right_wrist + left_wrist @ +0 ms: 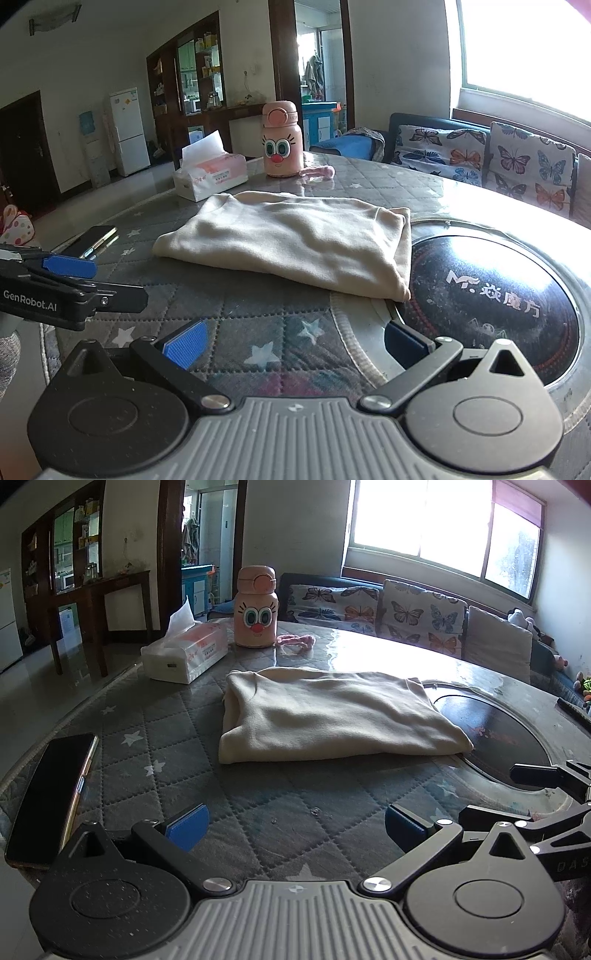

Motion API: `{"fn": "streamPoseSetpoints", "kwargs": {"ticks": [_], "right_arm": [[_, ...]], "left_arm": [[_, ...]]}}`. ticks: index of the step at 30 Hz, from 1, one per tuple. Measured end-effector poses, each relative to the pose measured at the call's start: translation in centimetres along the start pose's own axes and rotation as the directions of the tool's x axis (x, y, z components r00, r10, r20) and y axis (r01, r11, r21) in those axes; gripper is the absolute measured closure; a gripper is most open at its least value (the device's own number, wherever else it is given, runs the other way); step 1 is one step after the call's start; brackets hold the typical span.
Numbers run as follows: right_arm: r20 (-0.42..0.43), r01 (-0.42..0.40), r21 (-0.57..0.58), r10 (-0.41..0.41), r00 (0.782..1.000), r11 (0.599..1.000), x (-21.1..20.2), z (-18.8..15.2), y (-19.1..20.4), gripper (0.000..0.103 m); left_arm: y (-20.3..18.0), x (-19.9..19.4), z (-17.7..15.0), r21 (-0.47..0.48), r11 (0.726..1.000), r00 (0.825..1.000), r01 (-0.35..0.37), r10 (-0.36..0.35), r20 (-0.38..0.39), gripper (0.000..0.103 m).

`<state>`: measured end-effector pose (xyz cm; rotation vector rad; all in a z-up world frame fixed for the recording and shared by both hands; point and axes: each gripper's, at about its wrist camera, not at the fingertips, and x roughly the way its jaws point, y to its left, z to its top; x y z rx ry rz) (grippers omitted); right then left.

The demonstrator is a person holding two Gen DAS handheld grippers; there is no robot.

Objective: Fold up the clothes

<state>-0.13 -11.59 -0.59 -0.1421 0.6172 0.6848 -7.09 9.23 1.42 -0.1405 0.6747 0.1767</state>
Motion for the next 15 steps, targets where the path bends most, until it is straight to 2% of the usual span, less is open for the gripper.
{"fn": "streamPoseSetpoints", "kwargs": {"ticks": [15], "right_arm": [[0.016,0.003,0.007,-0.003,1.0,1.0,-1.2,-0.8,0.5,0.0]], "left_arm": [[-0.7,-1.4,-0.9,0.016,1.0,1.0,-0.024,0.024,0.019,0.0]]}}
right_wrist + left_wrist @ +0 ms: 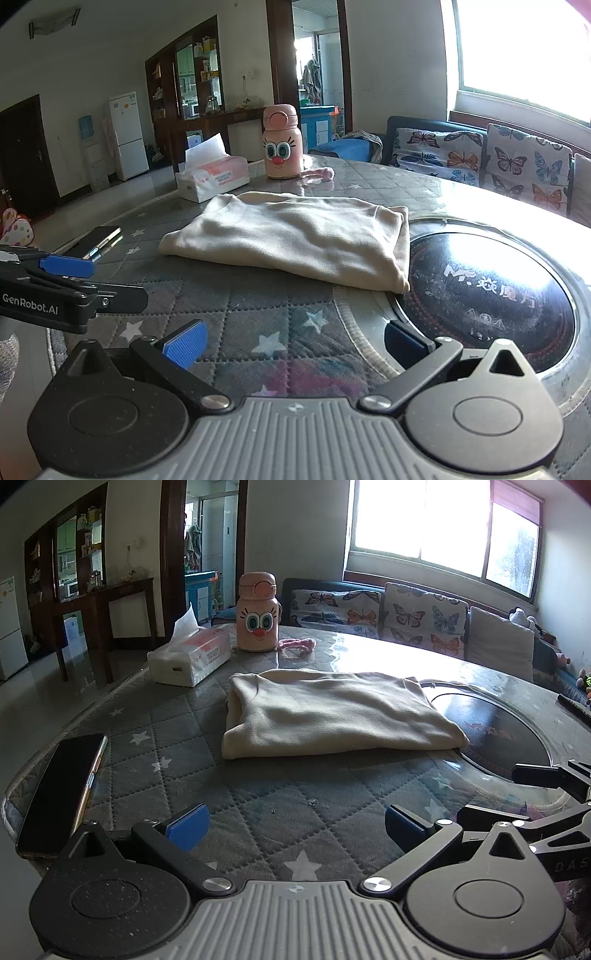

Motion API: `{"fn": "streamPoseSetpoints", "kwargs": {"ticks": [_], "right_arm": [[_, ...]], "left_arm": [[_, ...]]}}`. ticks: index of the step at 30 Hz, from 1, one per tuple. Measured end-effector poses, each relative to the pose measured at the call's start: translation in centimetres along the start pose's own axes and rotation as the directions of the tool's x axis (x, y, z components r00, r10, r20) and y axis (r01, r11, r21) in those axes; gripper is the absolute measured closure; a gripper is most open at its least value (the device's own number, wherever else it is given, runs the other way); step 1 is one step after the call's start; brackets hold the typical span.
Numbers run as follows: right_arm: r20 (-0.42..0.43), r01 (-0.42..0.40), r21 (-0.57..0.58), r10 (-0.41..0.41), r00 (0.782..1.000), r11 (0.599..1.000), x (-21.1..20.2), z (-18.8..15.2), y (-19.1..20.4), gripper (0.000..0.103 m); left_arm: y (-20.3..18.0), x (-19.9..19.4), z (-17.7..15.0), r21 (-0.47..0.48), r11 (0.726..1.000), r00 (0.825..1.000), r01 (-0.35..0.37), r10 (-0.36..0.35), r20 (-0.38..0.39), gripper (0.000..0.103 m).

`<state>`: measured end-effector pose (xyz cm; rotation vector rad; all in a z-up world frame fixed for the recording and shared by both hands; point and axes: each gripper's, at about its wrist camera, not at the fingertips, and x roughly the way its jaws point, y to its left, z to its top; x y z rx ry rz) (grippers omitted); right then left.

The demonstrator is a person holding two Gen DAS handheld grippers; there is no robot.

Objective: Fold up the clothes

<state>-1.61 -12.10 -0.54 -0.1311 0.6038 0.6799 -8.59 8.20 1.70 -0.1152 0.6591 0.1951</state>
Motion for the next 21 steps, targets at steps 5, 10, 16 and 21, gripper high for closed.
{"fn": "streamPoseSetpoints", "kwargs": {"ticks": [5,10,16,21], "right_arm": [[0.005,-0.001,0.002,0.001,1.0,1.0,-0.3,-0.3,0.2,0.0],[0.008,-0.002,0.009,0.002,1.0,1.0,-0.5,-0.5,0.3,0.0],[0.011,-0.005,0.013,0.005,1.0,1.0,-0.9,-0.7,0.4,0.0],[0.014,-0.007,0.012,0.007,1.0,1.0,-1.2,-0.8,0.6,0.0]], "left_arm": [[-0.2,-0.3,-0.2,0.003,1.0,1.0,-0.004,0.004,0.003,0.0],[-0.4,-0.6,-0.5,0.006,1.0,1.0,-0.006,0.006,0.009,0.0],[-0.7,-1.0,-0.7,0.007,1.0,1.0,-0.005,0.004,0.014,0.0],[-0.9,-1.3,-0.9,0.009,1.0,1.0,-0.005,0.004,0.017,0.0]]}}
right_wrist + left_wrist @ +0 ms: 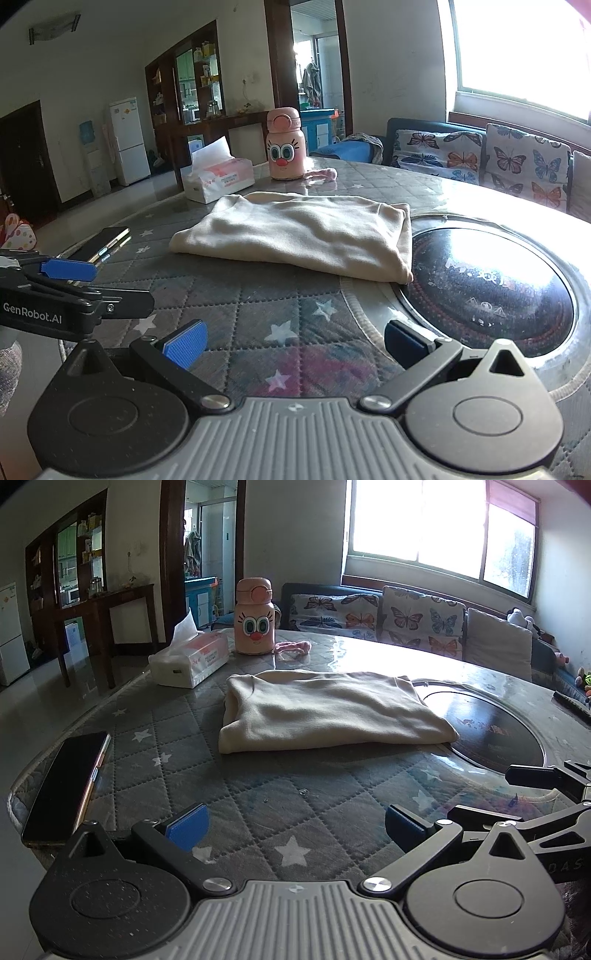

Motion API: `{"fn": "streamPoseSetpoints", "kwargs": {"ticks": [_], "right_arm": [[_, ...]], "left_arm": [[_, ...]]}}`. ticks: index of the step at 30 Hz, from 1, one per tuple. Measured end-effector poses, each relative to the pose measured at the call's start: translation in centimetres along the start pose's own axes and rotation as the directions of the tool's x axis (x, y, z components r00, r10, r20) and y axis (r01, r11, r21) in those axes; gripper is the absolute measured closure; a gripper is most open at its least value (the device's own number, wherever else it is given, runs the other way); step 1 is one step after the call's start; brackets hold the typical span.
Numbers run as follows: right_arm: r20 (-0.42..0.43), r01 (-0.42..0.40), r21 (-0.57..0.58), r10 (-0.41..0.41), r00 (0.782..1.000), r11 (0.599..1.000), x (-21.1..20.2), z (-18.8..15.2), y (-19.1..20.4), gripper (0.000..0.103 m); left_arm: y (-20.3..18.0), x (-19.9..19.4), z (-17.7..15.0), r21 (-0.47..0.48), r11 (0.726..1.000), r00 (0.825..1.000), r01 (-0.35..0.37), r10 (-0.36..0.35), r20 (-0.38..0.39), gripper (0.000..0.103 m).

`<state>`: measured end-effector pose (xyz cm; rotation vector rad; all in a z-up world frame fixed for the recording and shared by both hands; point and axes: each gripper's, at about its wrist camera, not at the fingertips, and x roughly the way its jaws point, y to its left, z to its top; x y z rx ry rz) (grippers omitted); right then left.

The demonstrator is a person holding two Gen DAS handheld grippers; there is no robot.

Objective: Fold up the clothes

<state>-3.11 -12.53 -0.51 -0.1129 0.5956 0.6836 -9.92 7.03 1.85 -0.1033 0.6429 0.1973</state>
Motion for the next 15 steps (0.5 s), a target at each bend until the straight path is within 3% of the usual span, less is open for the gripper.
{"fn": "streamPoseSetpoints", "kwargs": {"ticks": [15], "right_arm": [[0.003,-0.004,0.001,0.004,1.0,1.0,-0.26,-0.03,0.34,0.0]], "left_arm": [[-0.14,0.05,-0.16,-0.005,1.0,1.0,-0.009,0.009,-0.002,0.0]]}}
